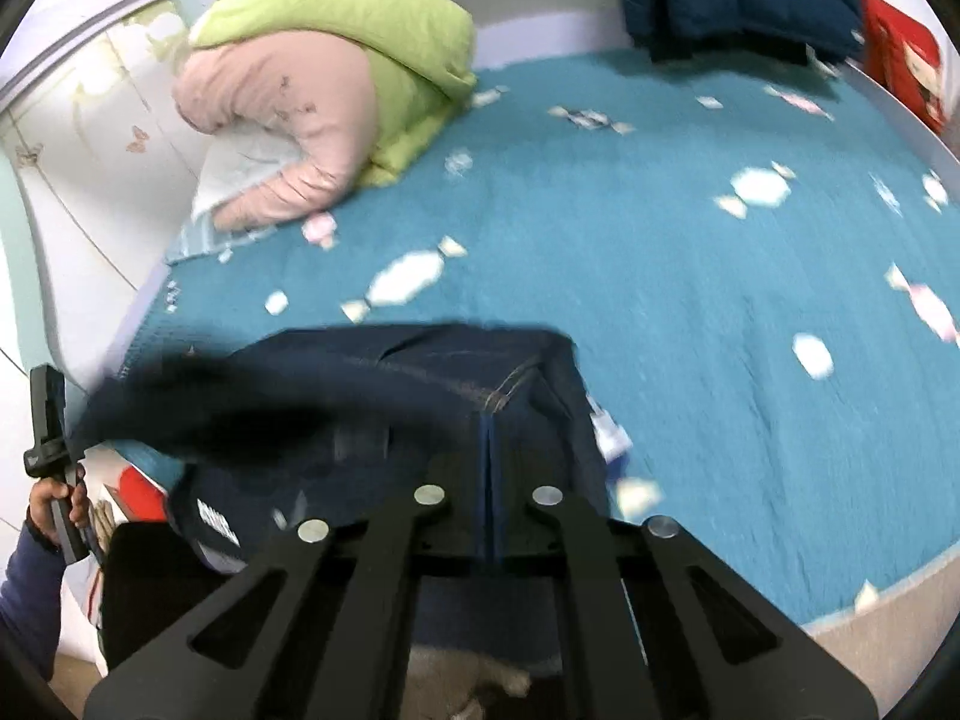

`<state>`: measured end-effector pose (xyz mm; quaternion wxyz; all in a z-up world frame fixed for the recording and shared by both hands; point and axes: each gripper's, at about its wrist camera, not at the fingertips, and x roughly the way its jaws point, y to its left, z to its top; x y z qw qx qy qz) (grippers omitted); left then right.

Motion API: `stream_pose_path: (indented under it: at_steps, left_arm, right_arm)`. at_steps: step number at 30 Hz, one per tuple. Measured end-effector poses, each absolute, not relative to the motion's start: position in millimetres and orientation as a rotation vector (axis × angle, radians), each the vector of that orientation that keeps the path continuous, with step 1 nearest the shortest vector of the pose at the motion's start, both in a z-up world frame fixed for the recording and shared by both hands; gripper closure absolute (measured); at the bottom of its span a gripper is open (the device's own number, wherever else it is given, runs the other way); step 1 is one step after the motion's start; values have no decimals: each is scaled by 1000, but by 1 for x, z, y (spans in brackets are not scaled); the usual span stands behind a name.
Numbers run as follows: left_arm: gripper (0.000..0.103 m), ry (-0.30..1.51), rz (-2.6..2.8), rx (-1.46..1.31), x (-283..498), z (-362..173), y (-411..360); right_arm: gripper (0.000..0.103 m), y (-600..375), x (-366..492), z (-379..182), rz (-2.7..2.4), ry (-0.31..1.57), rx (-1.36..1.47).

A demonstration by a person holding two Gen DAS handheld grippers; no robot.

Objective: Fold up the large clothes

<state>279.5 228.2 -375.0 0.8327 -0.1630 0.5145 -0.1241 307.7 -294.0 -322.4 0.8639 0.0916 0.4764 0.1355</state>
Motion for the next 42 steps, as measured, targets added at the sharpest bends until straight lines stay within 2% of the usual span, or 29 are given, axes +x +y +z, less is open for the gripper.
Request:
stream_pose_path:
  at_steps: [2, 5, 6, 9, 10, 11, 12, 13, 15, 20, 21, 27, 31, 33, 35, 36, 37, 38, 40, 42]
  left_arm:
    - [88, 1138, -255, -330, 266, -391, 223]
    - [87, 1175, -253, -287, 247, -403, 210]
    - [86, 1171, -237, -272, 244, -403, 209]
    - [78, 1175, -208, -308, 235, -401, 215]
    - [62, 1181, -193, -316, 232, -401, 219]
    - [39, 1179, -154, -323, 227, -398, 225]
    - [32, 1168, -128, -328, 224, -395, 230]
    - [30, 1142, -109, -341, 219, -390, 237]
    - [29, 1124, -76, -376, 211, -385, 252]
    - [26, 1113, -49, -465, 220, -384, 252]
    - [24, 1126, -48, -477, 224, -388, 245]
    - [24, 1227, -25, -647, 253, -438, 218]
    - [23, 1243, 32, -682, 260, -454, 217]
    - [27, 1247, 33, -633, 265, -460, 213]
    - [42, 1250, 32, -561, 267, -463, 205]
    - [46, 1239, 35, -560, 265, -462, 205]
    - [53, 1230, 40, -559, 265, -460, 206]
    - [61, 1221, 46, -559, 262, -459, 208]
    - [72, 1208, 44, -562, 258, -456, 211]
    - [75, 1188, 28, -547, 253, -446, 213]
  right_arm:
    - [102, -302, 293, -341, 272, 1082, 209]
    - [101, -304, 280, -361, 253, 1152, 204]
    - [98, -303, 276, -367, 246, 1164, 221]
    - [97, -298, 278, -379, 238, 1196, 297]
    - [95, -295, 281, -385, 237, 1212, 319]
    - [93, -294, 281, -391, 243, 1234, 333]
    - [88, -292, 283, -398, 239, 1250, 353]
    - [78, -290, 286, -404, 226, 1256, 375]
    - [64, -291, 293, -418, 199, 1280, 413]
    - [63, -288, 314, -449, 112, 1326, 418]
    - [58, -286, 317, -453, 100, 1334, 417]
    - [57, -283, 324, -466, -9, 1338, 431]
    - [47, -283, 315, -463, -93, 1315, 446]
    - [43, -283, 314, -476, -44, 1342, 538]
    - [44, -284, 314, -480, -44, 1329, 560]
    - [52, -285, 314, -480, -49, 1323, 575]
    - [70, -288, 314, -478, -48, 1315, 581]
    - [77, -288, 313, -476, -41, 1309, 577]
    - [84, -290, 309, -468, 30, 1286, 594]
    - [85, -292, 303, -457, 56, 1260, 577]
